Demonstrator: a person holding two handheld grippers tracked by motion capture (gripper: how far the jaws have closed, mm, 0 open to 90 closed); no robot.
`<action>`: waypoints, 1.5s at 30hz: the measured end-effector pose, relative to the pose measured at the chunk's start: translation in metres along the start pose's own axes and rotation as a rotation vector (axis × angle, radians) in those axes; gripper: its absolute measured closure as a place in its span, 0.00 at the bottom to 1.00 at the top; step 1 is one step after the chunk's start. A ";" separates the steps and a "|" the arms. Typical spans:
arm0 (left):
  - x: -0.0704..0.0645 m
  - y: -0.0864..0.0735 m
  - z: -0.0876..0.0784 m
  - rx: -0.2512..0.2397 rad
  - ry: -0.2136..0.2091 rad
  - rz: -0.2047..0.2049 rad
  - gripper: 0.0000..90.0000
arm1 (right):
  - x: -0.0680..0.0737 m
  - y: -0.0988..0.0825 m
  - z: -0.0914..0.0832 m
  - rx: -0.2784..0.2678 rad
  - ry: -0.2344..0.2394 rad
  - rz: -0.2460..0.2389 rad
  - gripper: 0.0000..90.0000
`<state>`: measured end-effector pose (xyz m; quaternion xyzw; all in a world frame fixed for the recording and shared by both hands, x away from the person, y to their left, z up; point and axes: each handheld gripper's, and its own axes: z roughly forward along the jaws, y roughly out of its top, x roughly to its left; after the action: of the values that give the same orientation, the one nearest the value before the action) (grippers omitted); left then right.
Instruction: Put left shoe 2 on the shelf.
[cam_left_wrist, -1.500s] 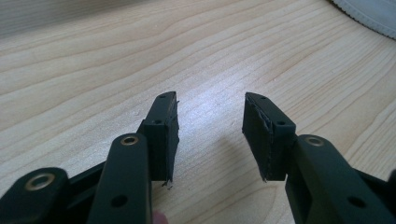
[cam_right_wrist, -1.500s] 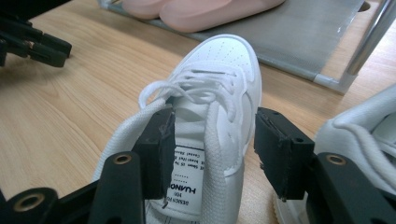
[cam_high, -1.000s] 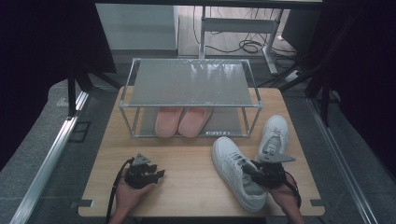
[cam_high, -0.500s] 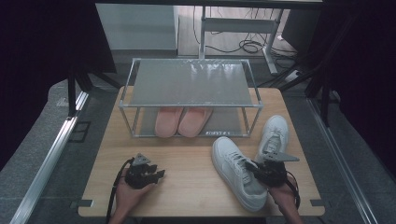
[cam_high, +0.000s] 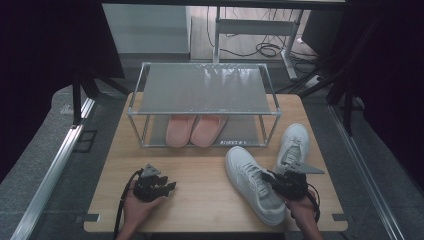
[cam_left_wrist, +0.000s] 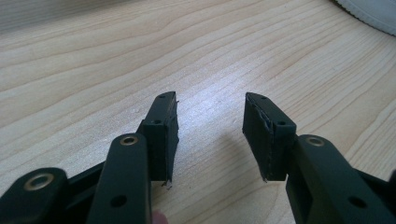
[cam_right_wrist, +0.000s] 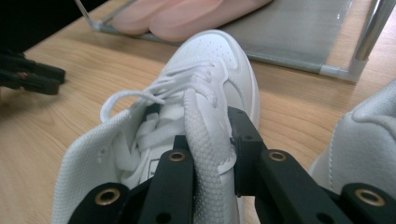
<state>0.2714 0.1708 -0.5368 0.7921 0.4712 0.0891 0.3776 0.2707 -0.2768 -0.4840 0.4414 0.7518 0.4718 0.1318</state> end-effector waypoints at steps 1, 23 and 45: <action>0.000 0.000 0.000 0.000 0.000 -0.001 0.62 | 0.000 0.000 -0.001 -0.005 0.006 0.008 0.90; 0.001 0.003 -0.006 -0.025 0.000 -0.010 0.62 | 0.004 0.015 -0.026 -0.194 0.118 0.138 0.90; 0.001 0.008 -0.007 -0.036 -0.023 -0.011 0.62 | 0.017 0.052 -0.047 -0.349 0.186 0.147 0.90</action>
<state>0.2739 0.1726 -0.5263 0.7835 0.4696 0.0864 0.3977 0.2603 -0.2833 -0.4123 0.4200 0.6334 0.6419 0.1017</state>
